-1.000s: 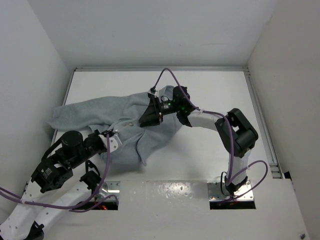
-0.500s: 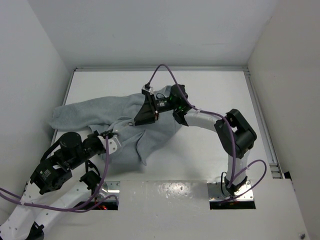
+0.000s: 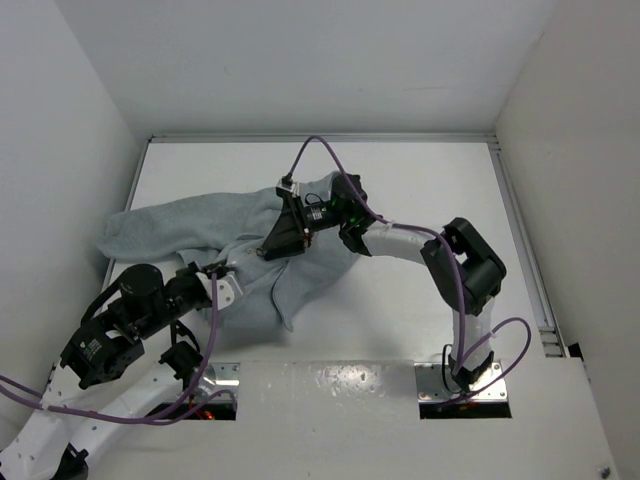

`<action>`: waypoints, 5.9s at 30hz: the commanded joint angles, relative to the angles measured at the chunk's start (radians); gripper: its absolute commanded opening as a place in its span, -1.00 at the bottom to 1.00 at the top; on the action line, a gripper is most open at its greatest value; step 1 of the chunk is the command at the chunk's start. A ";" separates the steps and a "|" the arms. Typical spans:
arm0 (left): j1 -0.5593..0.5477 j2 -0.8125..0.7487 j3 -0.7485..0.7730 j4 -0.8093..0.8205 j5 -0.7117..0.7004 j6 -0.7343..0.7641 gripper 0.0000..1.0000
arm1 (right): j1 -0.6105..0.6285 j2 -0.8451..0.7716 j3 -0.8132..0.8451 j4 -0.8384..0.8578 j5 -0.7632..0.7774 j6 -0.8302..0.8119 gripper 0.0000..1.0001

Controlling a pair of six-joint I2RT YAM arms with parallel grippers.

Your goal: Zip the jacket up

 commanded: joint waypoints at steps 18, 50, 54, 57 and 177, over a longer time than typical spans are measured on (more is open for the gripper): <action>0.002 -0.004 -0.009 0.129 0.024 0.002 -1.00 | 0.044 0.017 0.090 0.199 0.004 0.045 -0.44; 0.002 -0.024 -0.020 0.138 0.052 0.012 -1.00 | 0.087 0.022 0.105 0.062 -0.036 -0.067 -0.53; 0.002 -0.024 -0.020 0.138 0.074 0.012 -1.00 | 0.064 0.036 0.111 0.045 -0.022 -0.058 -0.53; 0.002 -0.033 -0.020 0.129 0.075 0.012 -1.00 | 0.052 0.051 0.134 0.044 -0.016 -0.060 -0.53; -0.070 0.959 0.277 -0.026 0.104 -0.651 0.99 | -0.611 -0.466 -0.062 -1.392 0.260 -1.276 0.52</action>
